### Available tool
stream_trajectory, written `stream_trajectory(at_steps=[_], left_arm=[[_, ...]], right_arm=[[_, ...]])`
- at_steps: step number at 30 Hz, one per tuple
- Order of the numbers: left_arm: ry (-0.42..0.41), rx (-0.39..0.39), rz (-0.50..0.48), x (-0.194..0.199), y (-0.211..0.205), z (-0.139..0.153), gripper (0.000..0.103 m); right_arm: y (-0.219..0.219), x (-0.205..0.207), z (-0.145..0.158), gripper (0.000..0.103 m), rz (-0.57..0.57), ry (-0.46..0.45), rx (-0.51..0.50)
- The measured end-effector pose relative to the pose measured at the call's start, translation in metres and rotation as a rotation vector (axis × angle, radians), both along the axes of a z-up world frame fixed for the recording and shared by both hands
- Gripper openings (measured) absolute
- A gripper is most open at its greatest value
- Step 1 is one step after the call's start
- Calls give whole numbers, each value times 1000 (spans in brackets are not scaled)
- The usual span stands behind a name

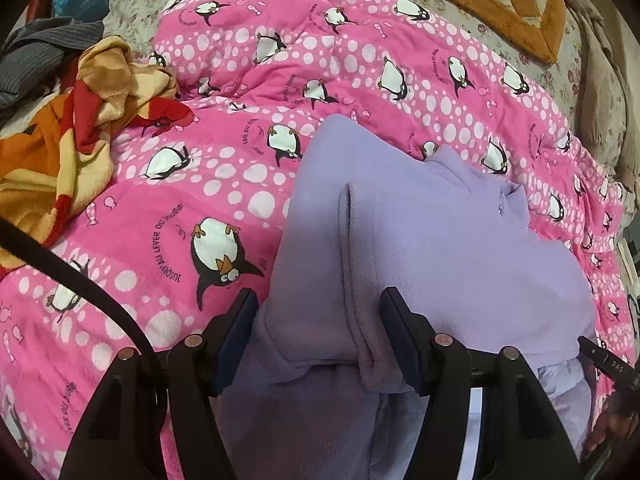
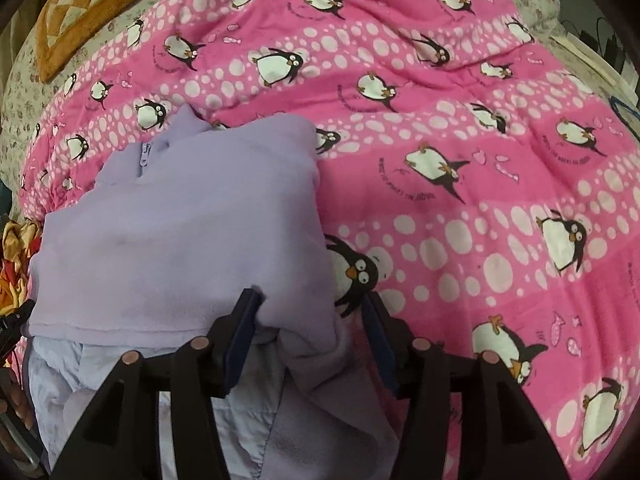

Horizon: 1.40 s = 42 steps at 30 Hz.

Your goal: Fold large clothes

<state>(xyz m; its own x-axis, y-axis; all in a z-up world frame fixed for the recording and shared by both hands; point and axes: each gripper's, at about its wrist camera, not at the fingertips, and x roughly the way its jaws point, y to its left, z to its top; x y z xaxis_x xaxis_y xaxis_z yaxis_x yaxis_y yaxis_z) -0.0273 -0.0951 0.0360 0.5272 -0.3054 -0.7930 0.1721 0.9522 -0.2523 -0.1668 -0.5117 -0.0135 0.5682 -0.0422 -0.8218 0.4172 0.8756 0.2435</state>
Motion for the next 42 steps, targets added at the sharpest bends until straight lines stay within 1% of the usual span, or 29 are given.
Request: stream_trajectory(at_steps=[3, 5, 6, 7, 9, 12, 14, 16, 18, 20, 21, 22, 23, 25, 26, 27, 29, 32, 34, 35, 36, 37, 38, 39, 40, 42], left_arm=[[-4, 1, -5, -4, 2, 3, 34], [-11, -5, -13, -12, 6, 9, 34], [-14, -7, -20, -17, 8, 13, 34], [-14, -6, -32, -22, 10, 16, 34], [-7, -11, -61, -34, 14, 24, 34], [-3, -49, -87, -54, 21, 29, 34], [11, -65, -95, -70, 27, 28, 34], [26, -62, -107, -84, 31, 26, 34], [22, -57, -118, -100, 36, 26, 34], [12, -47, -126, -113, 40, 27, 34], [9, -38, -129, -120, 42, 27, 34], [11, -33, -131, -127, 44, 27, 34], [16, -33, -131, -132, 47, 26, 34], [36, -39, -133, -141, 54, 23, 34], [43, -40, -134, -146, 56, 22, 34], [51, -37, -136, -150, 59, 21, 34], [59, -29, -139, -157, 62, 19, 34], [77, -31, -150, -169, 66, 16, 34], [89, -44, -166, -178, 69, 15, 34], [93, -49, -171, -182, 71, 14, 34], [99, -52, -174, -185, 73, 12, 34], [105, -54, -175, -187, 75, 11, 34], [116, -57, -175, -190, 77, 8, 34], [130, -64, -175, -193, 78, 6, 34], [143, -72, -175, -194, 79, 3, 34], [167, -87, -174, -197, 81, -2, 34]], right_arm=[[-2, -4, 4, 57, -15, -1, 34], [-5, -13, 12, 59, -12, -17, 137], [-4, -17, 16, 65, 5, -20, 174], [-2, -21, 20, 70, 16, -24, 187], [5, -37, 31, 72, 44, -34, 173], [13, -60, 36, 72, 84, -5, 127], [13, -77, 34, 72, 83, 2, 137], [13, -86, 29, 72, 99, 9, 148], [11, -95, 26, 72, 70, 11, 131], [9, -100, 18, 71, 62, -6, 146], [13, -100, 13, 58, 83, -1, 148], [19, -99, 8, 27, 110, 16, 123], [25, -100, 7, 16, 125, 32, 64], [30, -105, 12, 8, 138, 2, 19], [28, -110, 20, 8, 135, -17, 1], [27, -114, 25, 5, 127, -30, -20], [18, -120, 36, 5, 92, -41, -81], [6, -122, 34, 5, 78, -27, -23], [14, -125, 33, 7, 121, 10, -25], [16, -128, 33, 11, 130, 23, -5], [18, -136, 35, 27, 135, 29, 50], [21, -143, 34, 50, 139, 29, 91], [25, -153, 33, 56, 151, 26, 144], [31, -162, 33, 57, 167, 29, 166], [39, -172, 31, 57, 190, 41, 164], [56, -187, 25, 57, 226, 84, 136]])
